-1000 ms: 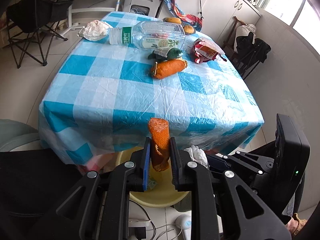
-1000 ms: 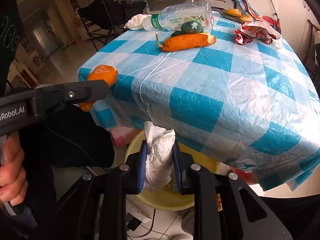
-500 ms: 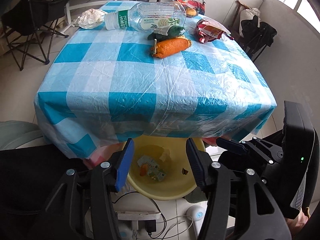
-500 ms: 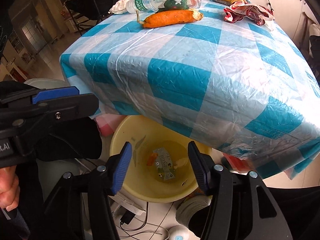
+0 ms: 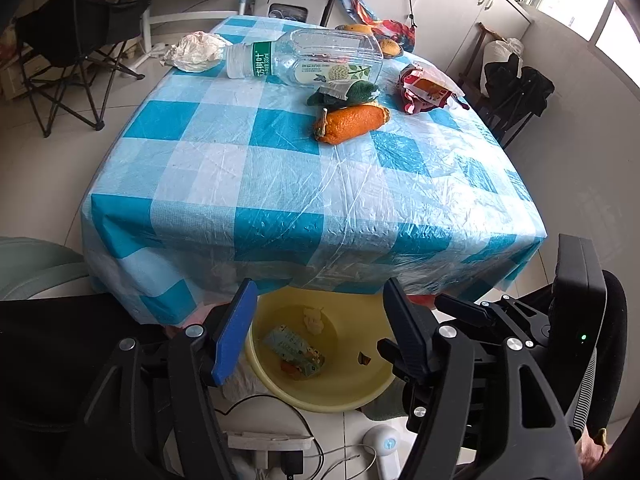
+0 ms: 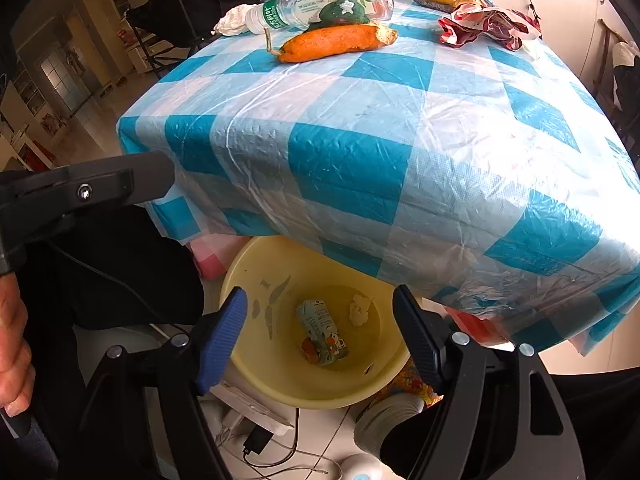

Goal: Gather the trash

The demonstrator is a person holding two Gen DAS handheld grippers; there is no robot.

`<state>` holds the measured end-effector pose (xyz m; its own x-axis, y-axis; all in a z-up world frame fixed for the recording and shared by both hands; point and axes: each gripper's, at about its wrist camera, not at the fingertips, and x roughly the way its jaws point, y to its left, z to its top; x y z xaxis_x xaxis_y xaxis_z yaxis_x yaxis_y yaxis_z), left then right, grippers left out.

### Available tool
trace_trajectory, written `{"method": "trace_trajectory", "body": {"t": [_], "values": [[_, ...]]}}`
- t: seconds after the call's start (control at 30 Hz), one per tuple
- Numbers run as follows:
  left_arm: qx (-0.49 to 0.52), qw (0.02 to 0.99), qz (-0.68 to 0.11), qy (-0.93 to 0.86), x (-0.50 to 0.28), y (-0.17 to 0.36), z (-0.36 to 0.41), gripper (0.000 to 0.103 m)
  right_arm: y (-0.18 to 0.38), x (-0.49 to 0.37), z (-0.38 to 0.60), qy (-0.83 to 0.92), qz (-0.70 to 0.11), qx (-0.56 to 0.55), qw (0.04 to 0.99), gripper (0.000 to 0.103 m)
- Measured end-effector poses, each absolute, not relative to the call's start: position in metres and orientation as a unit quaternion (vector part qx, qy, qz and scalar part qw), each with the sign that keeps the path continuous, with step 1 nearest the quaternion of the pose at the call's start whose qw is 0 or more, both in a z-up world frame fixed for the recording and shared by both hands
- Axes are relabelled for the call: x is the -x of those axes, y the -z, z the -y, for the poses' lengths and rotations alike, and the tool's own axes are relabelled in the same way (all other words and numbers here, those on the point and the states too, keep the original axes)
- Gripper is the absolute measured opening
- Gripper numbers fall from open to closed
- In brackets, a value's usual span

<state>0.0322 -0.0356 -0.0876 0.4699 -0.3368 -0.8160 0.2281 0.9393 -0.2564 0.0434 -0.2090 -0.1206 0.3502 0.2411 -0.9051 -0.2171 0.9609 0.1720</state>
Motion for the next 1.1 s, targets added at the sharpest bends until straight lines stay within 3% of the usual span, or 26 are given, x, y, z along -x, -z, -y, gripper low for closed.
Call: {"method": "trace_trajectory", "body": {"t": [1.1], "values": [[0.071,0.863,-0.475,0.156,-0.034,0.0835,0.0294,0.07,0.1211,-0.0432,0.2041,-0.147,-0.551,-0.008,0.821,0.075]]}}
